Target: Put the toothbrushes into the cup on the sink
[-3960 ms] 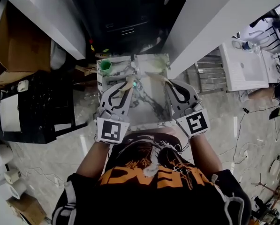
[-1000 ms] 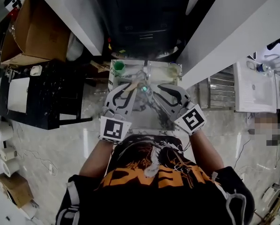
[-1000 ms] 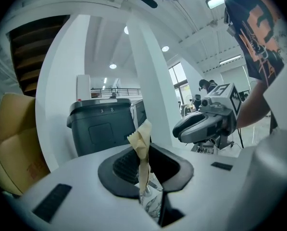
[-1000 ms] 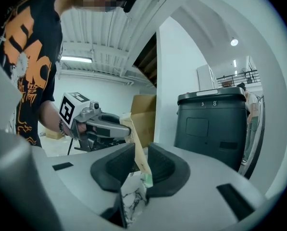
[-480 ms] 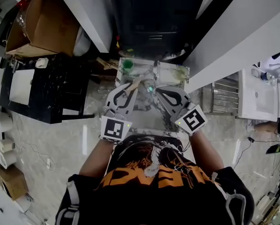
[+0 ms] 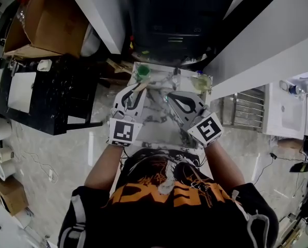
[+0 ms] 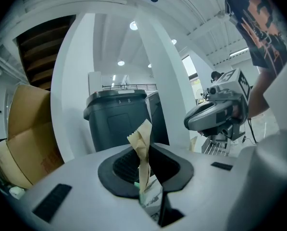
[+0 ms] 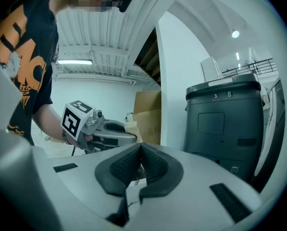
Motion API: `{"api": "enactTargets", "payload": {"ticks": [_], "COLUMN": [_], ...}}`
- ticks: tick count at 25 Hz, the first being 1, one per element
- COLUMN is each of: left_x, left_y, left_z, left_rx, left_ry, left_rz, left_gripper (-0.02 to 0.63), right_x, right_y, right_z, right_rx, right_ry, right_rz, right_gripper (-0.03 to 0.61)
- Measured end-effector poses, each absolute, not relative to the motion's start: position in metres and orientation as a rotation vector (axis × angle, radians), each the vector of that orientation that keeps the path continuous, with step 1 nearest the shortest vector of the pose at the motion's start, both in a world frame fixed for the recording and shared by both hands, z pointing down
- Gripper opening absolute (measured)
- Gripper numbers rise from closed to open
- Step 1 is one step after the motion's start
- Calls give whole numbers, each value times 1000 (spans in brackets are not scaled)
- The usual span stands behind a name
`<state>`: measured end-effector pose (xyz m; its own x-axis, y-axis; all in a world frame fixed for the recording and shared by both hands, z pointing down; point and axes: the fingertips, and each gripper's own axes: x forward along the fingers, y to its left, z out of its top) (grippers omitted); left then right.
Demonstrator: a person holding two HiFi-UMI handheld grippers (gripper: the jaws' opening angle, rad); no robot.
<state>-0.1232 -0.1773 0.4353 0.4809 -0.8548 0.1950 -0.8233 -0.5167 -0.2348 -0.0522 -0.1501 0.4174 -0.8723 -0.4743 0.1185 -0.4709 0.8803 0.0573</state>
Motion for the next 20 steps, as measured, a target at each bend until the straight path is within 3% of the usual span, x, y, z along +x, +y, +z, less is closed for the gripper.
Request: {"api": "enactTargets", "payload": {"ticks": [11,20], "left_x": [-151,-141], "left_y": [-270,-281], "left_z": [522,534], "left_rx": [-2615,-2684], "left_ry": [1538,1509], "left_rz": [-556,-526], "left_gripper": [72,72], "right_x": [-61,-42], "right_y": [-188,-198], "right_z": [433,448], "right_rx": [777,873], "right_ry": [-2915,-2845], "right_rz": [52,112], "right_gripper": [14,14]}}
